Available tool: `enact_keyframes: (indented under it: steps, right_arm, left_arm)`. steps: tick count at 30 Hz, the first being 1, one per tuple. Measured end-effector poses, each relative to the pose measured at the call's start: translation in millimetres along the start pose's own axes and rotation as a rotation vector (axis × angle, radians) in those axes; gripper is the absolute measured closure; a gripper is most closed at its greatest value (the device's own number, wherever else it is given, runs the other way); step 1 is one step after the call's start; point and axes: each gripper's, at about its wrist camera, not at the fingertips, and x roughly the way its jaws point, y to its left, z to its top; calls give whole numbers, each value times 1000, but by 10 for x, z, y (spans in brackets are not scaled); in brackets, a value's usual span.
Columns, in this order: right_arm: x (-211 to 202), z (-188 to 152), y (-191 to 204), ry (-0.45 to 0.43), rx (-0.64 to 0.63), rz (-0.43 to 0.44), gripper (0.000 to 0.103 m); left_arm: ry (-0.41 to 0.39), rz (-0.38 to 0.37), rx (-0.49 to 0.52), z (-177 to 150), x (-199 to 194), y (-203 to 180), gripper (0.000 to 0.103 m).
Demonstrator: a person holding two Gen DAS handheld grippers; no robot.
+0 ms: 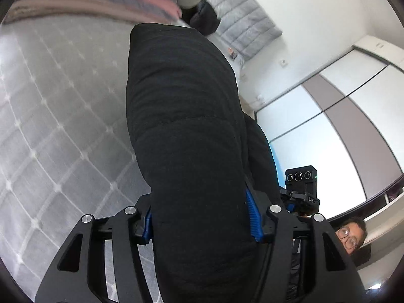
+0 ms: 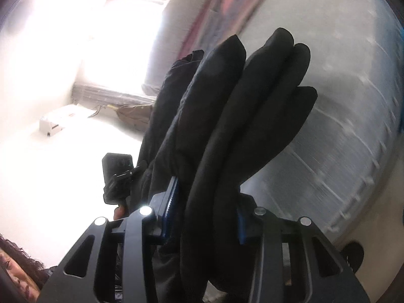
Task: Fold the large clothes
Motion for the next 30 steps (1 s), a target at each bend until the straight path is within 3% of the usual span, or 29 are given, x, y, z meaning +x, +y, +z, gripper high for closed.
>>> enact_keyframes:
  steps: [7,9,14,18,19,21,23,26,30]
  right_arm:
    - [295,-20,71,44,-75,37,64]
    - [698,68,154,74,-82,30,64]
    - [1748,153,40,172,-63,-23,64]
    - [2595,117,-397,292,10,-148,64]
    - [2753,79,-532,322,39,-173,58]
    - [2806,91,-651,316,87,-151,53]
    - [2744,117,-651,314,87,-141,50]
    - [2546,-14,-685,275,75,-195,47]
    - [2152,-138,-347,95,-34,-229,47]
  left_arm:
    - [-127,47,13,274,-810,279,49]
    - [-149,68,-3,331,-1010,458,49]
    - [-179,134,-78,399,-1383,1264,49]
    - [-115,191,-163,351,-1232,2154,48]
    - [-89,200,-206,314,-1152,2377,47]
    - [-93,153,-322,173,-1108,2818,40]
    - [-90,93,-362,138,-1176,2960,36]
    - [-126,145,-310,149,-1390,2861,35]
    - [-256,299,-281,11,-1766,2754,34]
